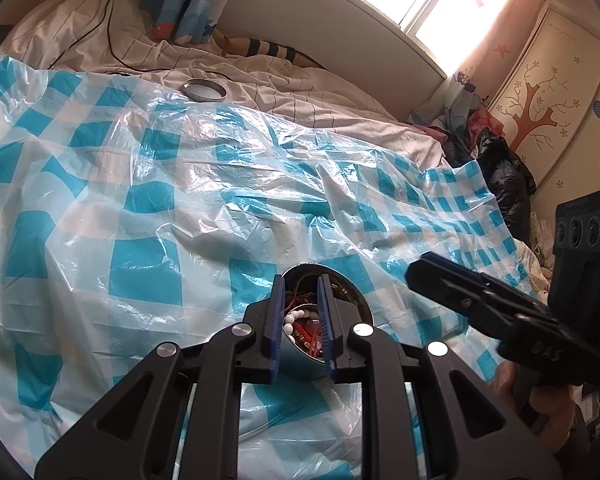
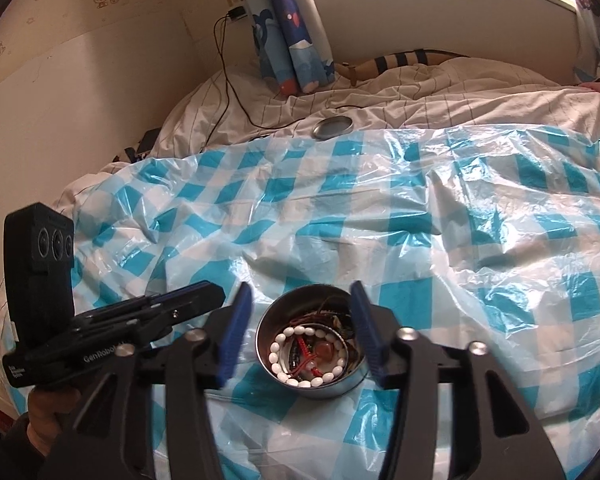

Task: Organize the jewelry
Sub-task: 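Open the right gripper to drop the white bead strand into the tin, then move both grippers back from the tin to the amber bead bracelets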

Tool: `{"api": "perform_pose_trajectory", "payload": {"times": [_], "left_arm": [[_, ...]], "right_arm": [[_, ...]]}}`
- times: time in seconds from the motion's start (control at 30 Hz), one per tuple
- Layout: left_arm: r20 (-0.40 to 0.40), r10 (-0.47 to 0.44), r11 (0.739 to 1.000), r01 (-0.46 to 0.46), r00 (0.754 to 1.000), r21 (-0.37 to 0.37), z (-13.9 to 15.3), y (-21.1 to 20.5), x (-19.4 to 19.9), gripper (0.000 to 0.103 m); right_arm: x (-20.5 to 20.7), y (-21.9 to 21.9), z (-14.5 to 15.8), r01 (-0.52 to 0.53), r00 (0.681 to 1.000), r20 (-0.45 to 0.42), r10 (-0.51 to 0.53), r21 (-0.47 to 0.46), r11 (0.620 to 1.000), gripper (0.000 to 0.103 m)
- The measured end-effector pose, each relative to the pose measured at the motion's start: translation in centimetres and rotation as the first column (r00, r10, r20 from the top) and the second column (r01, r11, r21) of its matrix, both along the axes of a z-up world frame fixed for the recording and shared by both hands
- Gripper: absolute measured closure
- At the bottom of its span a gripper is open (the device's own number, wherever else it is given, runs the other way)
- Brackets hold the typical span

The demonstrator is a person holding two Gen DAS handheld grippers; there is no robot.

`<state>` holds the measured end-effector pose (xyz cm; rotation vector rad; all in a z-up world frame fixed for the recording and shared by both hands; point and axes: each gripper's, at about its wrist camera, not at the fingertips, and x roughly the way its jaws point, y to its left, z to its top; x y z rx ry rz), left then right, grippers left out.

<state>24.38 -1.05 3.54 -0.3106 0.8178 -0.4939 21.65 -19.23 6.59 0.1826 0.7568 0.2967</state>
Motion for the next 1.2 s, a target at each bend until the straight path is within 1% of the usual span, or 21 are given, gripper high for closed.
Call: {"api": "perform_pose_trajectory", "payload": {"times": [0.07,0.13,0.27,0.33,0.53,0.73,1.13,1.2], "left_arm": [[0.001,-0.001,1.0,0.001,1.0,-0.001,0.0,0.0,0.0,0.083],[0.001,-0.002,1.0,0.002,1.0,-0.001,0.0,0.0,0.1,0.081],[-0.001,-0.002,1.0,0.002,1.0,0.0,0.0,0.0,0.0,0.078],[-0.002,-0.001,1.0,0.001,1.0,-0.001,0.0,0.0,0.0,0.077],[-0.001,0.0,1.0,0.0,1.0,-0.001,-0.1,0.0,0.0,0.072],[-0.002,0.0,1.0,0.0,1.0,-0.002,-0.1,-0.1,0.0,0.069],[-0.005,-0.001,1.0,0.001,1.0,-0.002,-0.1,-0.1,0.1,0.057],[-0.006,-0.001,1.0,0.001,1.0,-0.001,-0.1,0.0,0.1,0.054]], "right_arm": [[-0.2,0.1,0.4,0.015,1.0,0.016,-0.014,-0.029,0.999,0.04],[-0.3,0.1,0.7,0.025,0.999,0.022,-0.024,-0.048,0.999,0.034],[-0.4,0.1,1.4,0.043,0.999,0.026,-0.041,-0.084,0.995,0.031],[-0.6,-0.1,1.9,0.058,0.998,0.036,-0.055,-0.094,0.994,0.026],[-1.3,-0.4,3.6,0.077,0.995,0.074,-0.069,-0.104,0.992,0.021],[-1.5,-0.8,4.5,0.088,0.994,0.073,-0.081,-0.102,0.991,0.02],[-1.6,-1.2,5.0,0.101,0.993,0.077,-0.093,-0.11,0.989,0.018],[-1.7,-1.3,5.0,0.107,0.992,0.08,-0.098,-0.122,0.987,0.017]]}}
